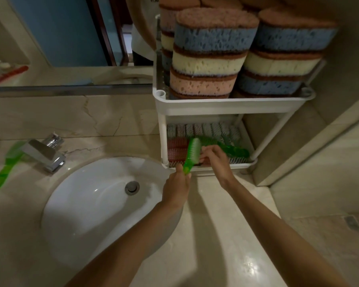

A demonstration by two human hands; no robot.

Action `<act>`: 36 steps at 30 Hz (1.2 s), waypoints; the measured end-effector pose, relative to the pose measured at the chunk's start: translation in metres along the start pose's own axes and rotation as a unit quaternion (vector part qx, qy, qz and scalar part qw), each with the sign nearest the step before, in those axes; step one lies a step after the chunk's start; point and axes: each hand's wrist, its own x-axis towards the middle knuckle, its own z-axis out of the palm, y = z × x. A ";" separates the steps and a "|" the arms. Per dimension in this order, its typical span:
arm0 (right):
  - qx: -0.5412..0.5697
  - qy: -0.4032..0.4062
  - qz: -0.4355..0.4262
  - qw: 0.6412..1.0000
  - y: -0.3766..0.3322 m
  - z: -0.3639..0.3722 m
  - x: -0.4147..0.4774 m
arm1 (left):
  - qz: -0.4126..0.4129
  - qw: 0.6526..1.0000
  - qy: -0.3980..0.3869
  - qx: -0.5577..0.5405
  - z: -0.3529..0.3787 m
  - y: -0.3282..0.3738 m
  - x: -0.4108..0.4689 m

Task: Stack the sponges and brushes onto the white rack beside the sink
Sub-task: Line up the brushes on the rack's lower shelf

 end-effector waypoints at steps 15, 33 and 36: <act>-0.080 -0.016 0.090 0.993 -0.032 -0.032 0.016 | 0.138 0.990 0.006 -0.020 -0.023 0.027 0.009; -0.564 -0.084 -0.055 0.819 -0.019 -0.041 0.027 | 0.173 0.950 -0.128 0.225 -0.017 0.061 0.132; -0.593 -0.099 -0.083 0.795 -0.016 -0.031 0.022 | 0.189 0.938 -0.119 0.265 -0.013 0.058 0.140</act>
